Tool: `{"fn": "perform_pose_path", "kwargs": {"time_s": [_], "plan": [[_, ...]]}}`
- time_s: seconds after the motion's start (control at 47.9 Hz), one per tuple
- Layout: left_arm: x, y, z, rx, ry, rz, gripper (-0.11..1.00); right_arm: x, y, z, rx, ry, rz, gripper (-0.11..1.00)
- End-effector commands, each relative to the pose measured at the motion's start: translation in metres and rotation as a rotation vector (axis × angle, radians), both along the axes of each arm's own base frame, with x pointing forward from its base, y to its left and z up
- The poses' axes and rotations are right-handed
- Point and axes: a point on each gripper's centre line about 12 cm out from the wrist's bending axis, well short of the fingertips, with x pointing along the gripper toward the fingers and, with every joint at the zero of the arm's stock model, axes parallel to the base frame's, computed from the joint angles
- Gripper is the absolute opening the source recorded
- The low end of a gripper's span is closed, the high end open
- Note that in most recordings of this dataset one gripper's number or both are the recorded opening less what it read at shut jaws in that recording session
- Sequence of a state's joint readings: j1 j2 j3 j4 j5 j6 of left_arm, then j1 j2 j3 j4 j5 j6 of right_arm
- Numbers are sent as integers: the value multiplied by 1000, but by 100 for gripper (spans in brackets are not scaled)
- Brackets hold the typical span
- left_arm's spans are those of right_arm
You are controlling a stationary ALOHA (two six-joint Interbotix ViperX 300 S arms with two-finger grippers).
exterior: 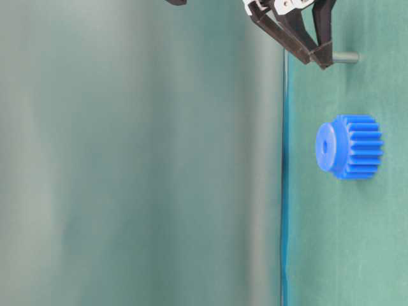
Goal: Insert the shaft placed at a random location into the center hole of the small gear at another random location.
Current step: 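Move the right gripper left and down over the silver shaft, then close the right gripper on the silver shaft and lift it upright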
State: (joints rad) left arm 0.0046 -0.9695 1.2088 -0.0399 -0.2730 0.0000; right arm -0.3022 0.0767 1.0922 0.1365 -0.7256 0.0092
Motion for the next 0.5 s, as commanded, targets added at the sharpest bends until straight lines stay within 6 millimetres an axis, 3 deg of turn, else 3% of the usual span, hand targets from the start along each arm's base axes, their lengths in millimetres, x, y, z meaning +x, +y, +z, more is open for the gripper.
{"fn": "perform_pose_path", "kwargs": {"time_s": [0.0,0.083,0.23,0.48], "plan": [[1,0,3,-1,-8,2,0,3,-2,7,-8,-33,-6,58],[1,0,2,-4,-6,2,0,4,0,7,-10,-32,2,46],[1,0,2,-6,-6,2,0,5,2,7,-12,-33,14,14],[1,0,2,-9,-5,2,0,6,4,7,-11,-34,21,14]]}}
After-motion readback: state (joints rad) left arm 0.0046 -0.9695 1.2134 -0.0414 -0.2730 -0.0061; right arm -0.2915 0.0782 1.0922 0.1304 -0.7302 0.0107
